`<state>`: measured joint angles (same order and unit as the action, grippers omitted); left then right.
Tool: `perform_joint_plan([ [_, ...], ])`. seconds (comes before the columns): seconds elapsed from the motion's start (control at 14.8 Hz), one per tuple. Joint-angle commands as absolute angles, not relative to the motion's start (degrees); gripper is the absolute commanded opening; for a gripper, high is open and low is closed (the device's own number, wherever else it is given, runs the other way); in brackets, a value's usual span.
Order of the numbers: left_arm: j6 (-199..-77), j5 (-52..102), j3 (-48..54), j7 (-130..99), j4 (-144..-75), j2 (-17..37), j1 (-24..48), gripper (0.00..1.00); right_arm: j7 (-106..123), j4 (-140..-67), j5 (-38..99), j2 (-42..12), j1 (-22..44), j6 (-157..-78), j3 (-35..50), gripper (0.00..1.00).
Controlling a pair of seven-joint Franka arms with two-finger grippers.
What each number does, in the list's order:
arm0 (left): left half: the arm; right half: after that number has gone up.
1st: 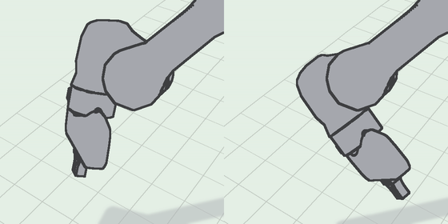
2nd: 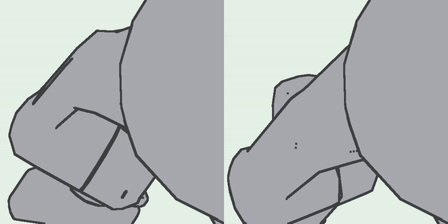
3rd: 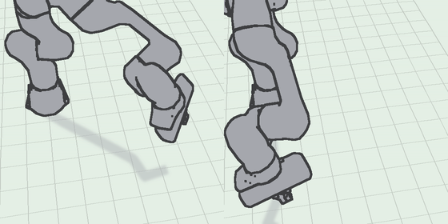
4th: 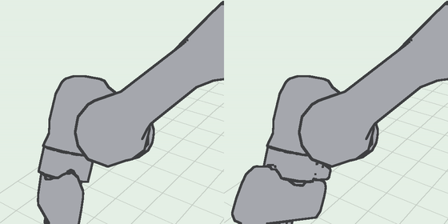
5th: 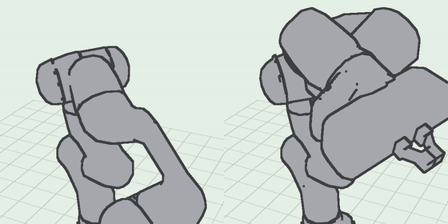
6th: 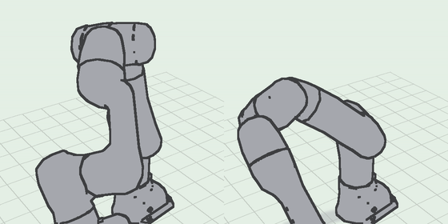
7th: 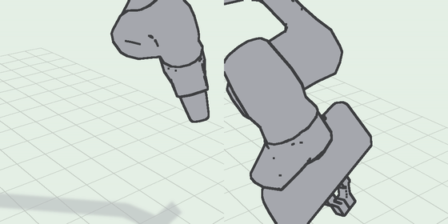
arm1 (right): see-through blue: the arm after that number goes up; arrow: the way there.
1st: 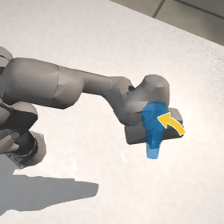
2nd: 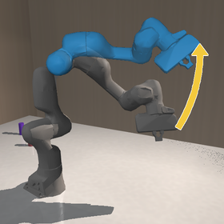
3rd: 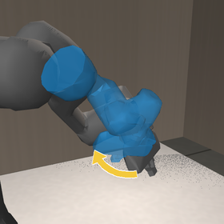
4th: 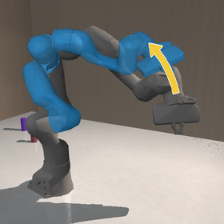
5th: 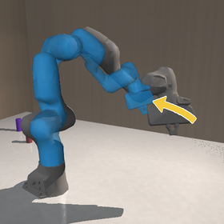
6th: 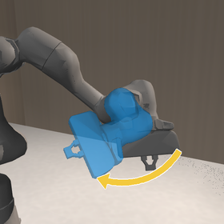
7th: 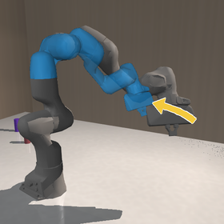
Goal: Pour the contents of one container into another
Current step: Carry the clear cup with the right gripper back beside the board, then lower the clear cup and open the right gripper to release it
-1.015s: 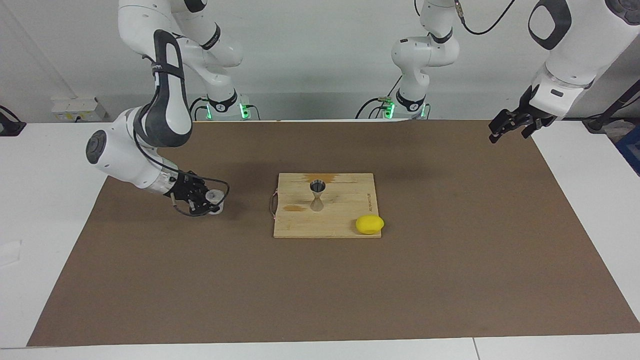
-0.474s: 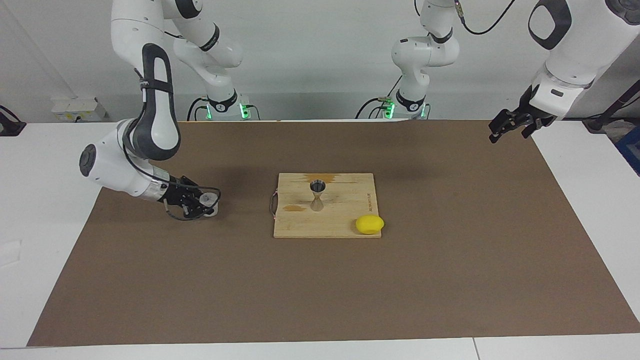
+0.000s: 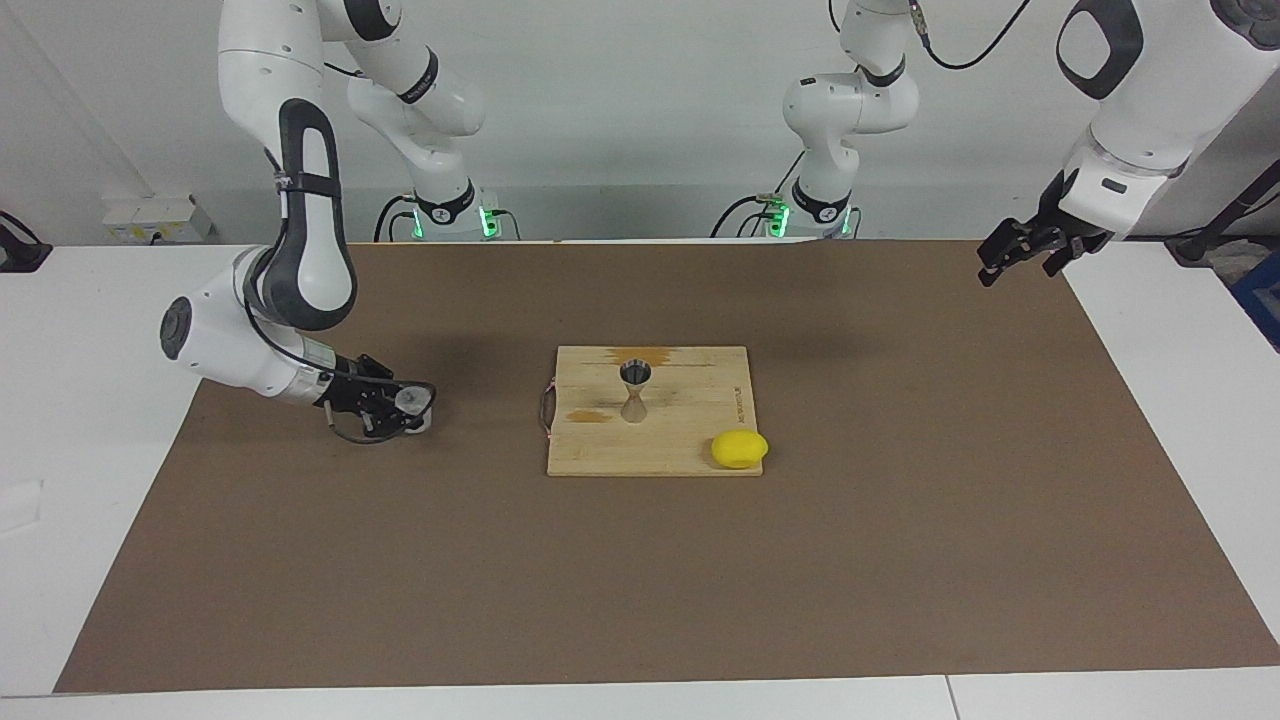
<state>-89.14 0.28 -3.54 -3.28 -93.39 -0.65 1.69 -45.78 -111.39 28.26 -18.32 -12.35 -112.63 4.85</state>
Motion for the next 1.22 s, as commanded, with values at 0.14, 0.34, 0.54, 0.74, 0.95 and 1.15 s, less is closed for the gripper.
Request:
perform_joint_plan([
  [0.14, -90.2, 1.0, -3.5, -4.0, -95.7, -2.5, 1.6, 1.00, -44.5, -113.1, 28.7, -13.3, -13.3, -112.8, 5.4, 0.89],
  [0.34, -90.2, 1.0, -3.5, -4.0, -95.7, -2.5, 1.6, 1.00, -44.4, -113.1, 27.6, -12.0, -13.3, -112.7, 5.4, 0.90],
  [0.54, -90.2, 1.0, -3.5, -4.0, -95.7, -2.5, 1.6, 1.00, -46.0, -115.4, 27.2, -11.8, -12.6, -116.0, 5.4, 0.82],
  [0.74, -90.2, 1.0, -3.5, -4.0, -95.7, -2.5, 1.6, 1.00, -49.2, -117.6, 27.2, -12.0, -10.6, -120.1, 5.5, 0.78],
  [0.95, -90.2, 1.0, -3.5, -4.0, -95.7, -2.5, 1.6, 1.00, -48.5, -117.3, 27.2, -11.8, -11.0, -119.0, 5.5, 0.84],
  [1.15, -90.2, 1.0, -3.5, -4.0, -95.7, -2.5, 1.6, 1.00, -45.9, -117.1, 26.0, -9.3, -11.0, -117.4, 5.5, 0.92],
])
